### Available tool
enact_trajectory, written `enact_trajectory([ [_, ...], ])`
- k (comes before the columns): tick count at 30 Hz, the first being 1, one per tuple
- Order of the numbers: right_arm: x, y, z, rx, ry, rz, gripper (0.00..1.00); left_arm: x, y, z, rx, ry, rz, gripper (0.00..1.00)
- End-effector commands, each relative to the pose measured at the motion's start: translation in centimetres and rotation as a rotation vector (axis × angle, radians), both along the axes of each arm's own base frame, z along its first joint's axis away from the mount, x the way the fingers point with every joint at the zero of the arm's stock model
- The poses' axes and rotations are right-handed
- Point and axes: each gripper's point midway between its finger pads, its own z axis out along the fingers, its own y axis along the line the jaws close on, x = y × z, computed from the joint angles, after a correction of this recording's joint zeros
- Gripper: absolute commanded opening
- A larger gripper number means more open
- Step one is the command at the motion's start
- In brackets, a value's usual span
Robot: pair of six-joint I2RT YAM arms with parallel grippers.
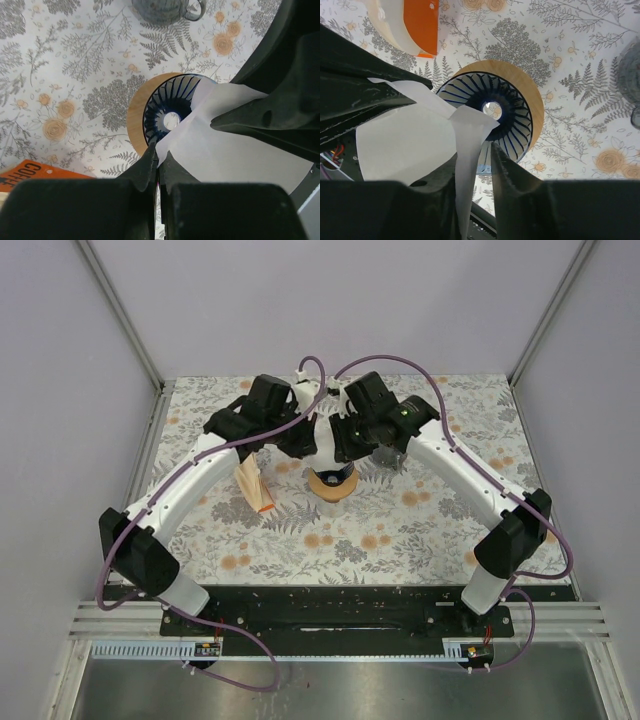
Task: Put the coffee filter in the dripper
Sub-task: Place the coffee filter in the coffee dripper.
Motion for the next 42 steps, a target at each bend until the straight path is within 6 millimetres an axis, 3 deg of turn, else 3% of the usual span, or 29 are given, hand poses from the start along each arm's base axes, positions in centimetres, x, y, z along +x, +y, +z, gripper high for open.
enact_trajectory([
  [1,0.5,0.0,0.6,0.02,-0.028,0.022,0.36,-0.5,-0.7,0.0,-0.036,0.056,-0.011,0.0],
  [8,1.9,-0.6,1.7,0.008,-0.112,0.007,0.49,-0.2,-0.7,-0.6,-0.019,0.063,0.001,0.0],
  [13,2.5,-1.6,2.0,0.002,-0.139,-0.015,0.51,0.2,-0.6,-1.8,0.009,0.075,0.012,0.0],
  [15,2.5,-1.6,1.7,0.006,-0.133,-0.008,0.5,0.2,-0.6,-2.0,0.012,0.08,0.01,0.0],
  [19,2.2,-1.3,0.9,0.014,-0.116,0.009,0.37,0.3,-0.7,-2.5,0.017,0.094,0.018,0.0],
  [22,2.6,-1.4,0.5,0.005,-0.133,0.002,0.37,0.4,-0.8,-2.7,0.025,0.092,0.02,0.0],
  [28,3.6,-1.7,0.2,-0.025,-0.173,-0.005,0.53,0.5,-1.1,-2.4,0.051,0.056,0.01,0.01],
  [33,4.4,-2.3,-0.9,-0.067,-0.205,-0.011,0.61,0.5,-1.0,-2.5,0.065,0.045,0.012,0.06],
  [42,4.2,-2.1,-3.5,-0.007,-0.145,0.033,0.59,0.7,-1.0,-3.6,0.081,0.06,0.002,0.21],
])
